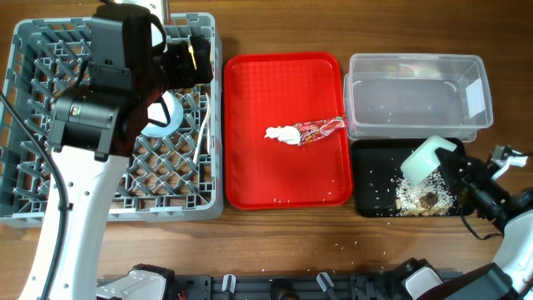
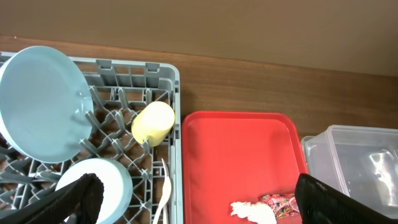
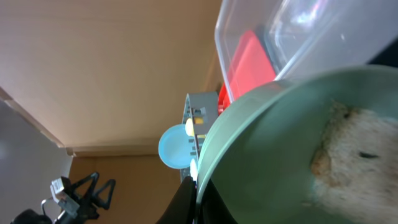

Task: Sort waste into correct bins and load items into the dishwasher rack
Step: 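Tip the bowl over the black tray to dump the scraps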

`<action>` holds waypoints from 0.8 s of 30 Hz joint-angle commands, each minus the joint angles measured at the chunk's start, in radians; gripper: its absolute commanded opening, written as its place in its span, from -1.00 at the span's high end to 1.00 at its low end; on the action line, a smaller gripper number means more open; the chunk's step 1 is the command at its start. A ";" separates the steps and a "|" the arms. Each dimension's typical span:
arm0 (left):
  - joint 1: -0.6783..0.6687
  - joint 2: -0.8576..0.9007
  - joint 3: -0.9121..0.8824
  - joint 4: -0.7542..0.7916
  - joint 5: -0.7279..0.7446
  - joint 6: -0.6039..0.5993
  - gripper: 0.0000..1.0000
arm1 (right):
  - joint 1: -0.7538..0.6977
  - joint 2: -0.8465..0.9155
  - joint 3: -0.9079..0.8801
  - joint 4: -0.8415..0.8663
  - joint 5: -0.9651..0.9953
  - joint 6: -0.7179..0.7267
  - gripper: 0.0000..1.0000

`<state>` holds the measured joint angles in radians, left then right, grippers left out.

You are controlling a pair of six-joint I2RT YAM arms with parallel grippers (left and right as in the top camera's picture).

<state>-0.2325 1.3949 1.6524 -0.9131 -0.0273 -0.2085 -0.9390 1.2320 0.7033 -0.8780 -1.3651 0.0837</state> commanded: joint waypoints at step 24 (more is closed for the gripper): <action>0.006 0.000 -0.001 0.002 0.012 -0.013 -1.00 | 0.034 -0.019 -0.003 0.358 -0.193 0.452 0.91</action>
<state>-0.2325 1.3949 1.6524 -0.9142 -0.0273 -0.2085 -0.9112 1.2282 0.6937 -0.5583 -1.5589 0.5053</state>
